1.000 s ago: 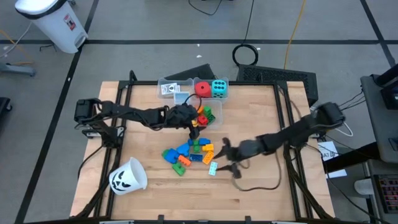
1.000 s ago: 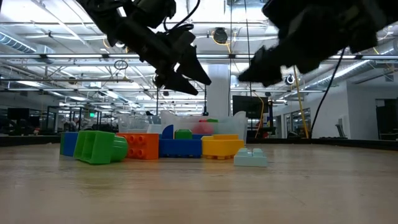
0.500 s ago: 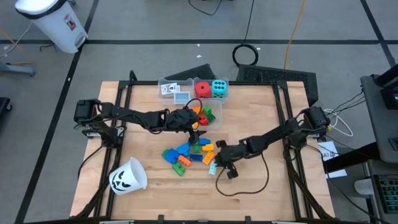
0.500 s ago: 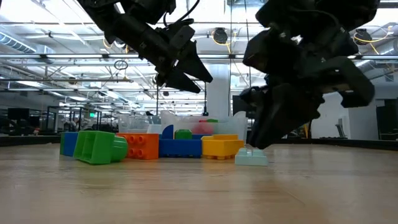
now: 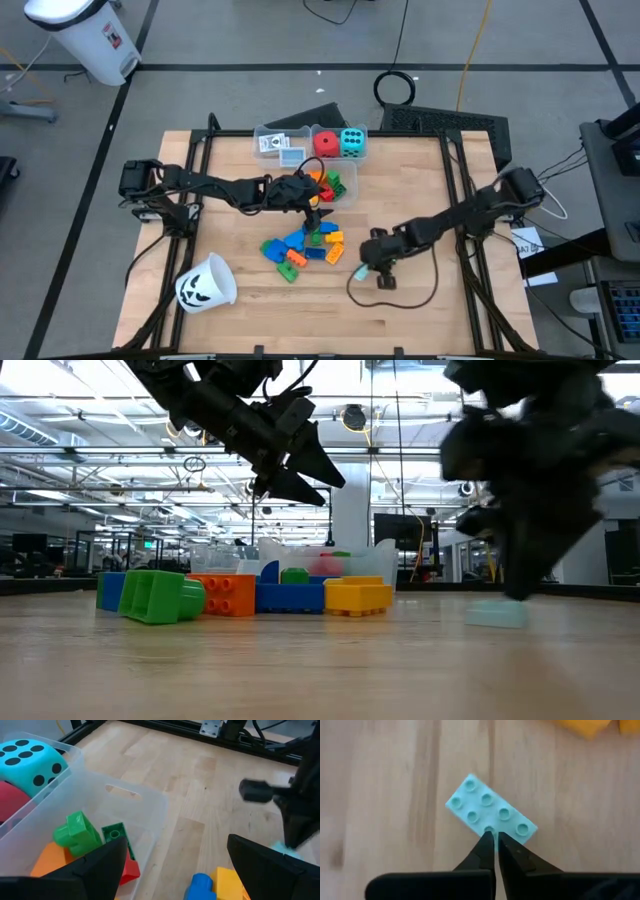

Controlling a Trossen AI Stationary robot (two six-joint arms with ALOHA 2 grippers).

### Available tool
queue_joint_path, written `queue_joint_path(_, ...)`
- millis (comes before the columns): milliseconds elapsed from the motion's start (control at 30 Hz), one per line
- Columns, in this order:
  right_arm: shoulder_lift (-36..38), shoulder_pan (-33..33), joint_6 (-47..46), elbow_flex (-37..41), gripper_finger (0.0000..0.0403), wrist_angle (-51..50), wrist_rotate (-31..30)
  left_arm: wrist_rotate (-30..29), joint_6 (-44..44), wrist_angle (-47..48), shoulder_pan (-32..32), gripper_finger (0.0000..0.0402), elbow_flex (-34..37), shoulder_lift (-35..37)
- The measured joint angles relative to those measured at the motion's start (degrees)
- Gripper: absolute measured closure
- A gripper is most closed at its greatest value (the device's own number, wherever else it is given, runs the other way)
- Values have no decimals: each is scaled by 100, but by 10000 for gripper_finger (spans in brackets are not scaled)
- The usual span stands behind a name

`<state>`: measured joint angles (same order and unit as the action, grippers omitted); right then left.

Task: Pick & Place Toys
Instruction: Put the light blue game piece into the bottom transparent bin

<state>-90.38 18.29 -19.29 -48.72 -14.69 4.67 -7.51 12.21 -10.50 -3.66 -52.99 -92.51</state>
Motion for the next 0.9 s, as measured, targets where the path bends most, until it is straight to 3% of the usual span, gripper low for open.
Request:
queue_joint_path(133,513,252,494,22,400,225,-539,0,0,-6,0,52,0,0)
queue_joint_path(233,661,360,1033,254,374,591,-585,-1,1,-7,0,52,0,0)
queue_joint_path(533,487,342,1794,1151,195,1590,-442,-2,2,-14,0,52,0,0)
queue_joint_path(667,347,234,2115,1449,142,2186,-443,-4,2,-33,0,52,0,0)
queue_joint_path(767,239,95,2135,1592,136,2460,-322,-3,3,-52,0,52,0,0)
queue_joint_path(900,248,-36,2129,1685,176,2399,-23,-4,4,-71,0,52,0,0)
